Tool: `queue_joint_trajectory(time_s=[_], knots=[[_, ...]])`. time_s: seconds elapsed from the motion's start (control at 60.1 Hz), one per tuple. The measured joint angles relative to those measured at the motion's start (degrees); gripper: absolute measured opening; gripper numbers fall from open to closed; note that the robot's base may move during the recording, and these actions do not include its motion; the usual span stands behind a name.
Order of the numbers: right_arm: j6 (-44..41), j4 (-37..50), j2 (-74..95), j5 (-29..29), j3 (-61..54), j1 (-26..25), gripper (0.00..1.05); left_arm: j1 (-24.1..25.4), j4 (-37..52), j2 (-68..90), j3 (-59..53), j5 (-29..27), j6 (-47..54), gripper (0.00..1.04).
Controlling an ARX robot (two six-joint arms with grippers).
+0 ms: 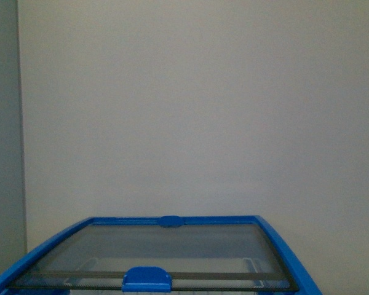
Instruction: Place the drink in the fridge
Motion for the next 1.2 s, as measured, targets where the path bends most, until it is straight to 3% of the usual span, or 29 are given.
queue_joint_trajectory(time_s=[1.197], knots=[[0.04, 0.00, 0.00, 0.00, 0.00, 0.00, 0.97, 0.00, 0.00, 0.00, 0.00, 0.00, 0.02, 0.97]])
